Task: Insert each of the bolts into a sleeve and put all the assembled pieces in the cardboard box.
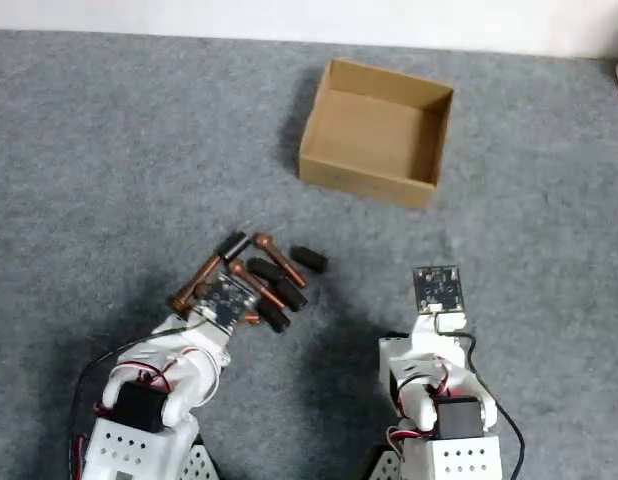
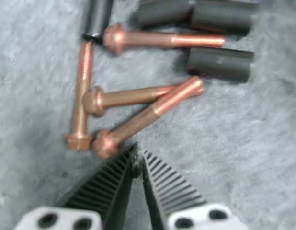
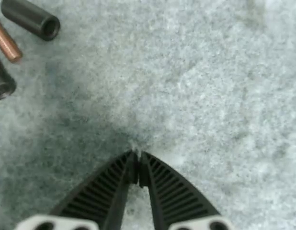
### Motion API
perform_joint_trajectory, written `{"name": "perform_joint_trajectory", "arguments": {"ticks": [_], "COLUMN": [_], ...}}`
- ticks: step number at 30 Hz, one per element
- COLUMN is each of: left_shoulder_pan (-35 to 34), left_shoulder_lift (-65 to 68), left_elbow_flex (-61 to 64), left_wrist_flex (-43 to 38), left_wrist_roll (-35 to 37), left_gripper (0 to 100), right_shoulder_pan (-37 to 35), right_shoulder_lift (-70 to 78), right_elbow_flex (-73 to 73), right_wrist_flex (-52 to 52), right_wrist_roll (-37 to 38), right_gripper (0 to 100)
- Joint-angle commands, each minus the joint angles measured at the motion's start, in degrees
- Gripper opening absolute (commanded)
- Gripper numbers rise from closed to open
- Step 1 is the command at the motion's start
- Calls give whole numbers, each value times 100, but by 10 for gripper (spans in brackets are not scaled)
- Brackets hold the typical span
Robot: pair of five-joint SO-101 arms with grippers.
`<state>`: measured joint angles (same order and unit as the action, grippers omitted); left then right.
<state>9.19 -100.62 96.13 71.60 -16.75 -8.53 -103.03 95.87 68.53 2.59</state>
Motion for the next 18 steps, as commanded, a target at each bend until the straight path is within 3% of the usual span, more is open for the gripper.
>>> {"name": "perform_joint_trajectory", "arguments": {"ticks": [1, 9, 15, 18], "left_shoulder_pan": [277, -1218, -1771, -1947], "left_shoulder_lift": [31, 31, 31, 31], "left_elbow_flex": [127, -92, -769, -1042], "left_wrist_flex": [132, -299, -501, -501], "left_wrist_roll": [-35, -35, -958, -853], "left_gripper": [7, 7, 6, 6], "right_shoulder_pan": [-40, -40, -4, 171], "right_shoulder_lift": [-31, -31, -40, -40], "right_elbow_flex": [840, 840, 822, 655], "right_wrist_flex": [66, 22, -13, -514], "right_wrist_roll": [-79, -70, -62, -62], "right_gripper": [5, 5, 5, 5]}}
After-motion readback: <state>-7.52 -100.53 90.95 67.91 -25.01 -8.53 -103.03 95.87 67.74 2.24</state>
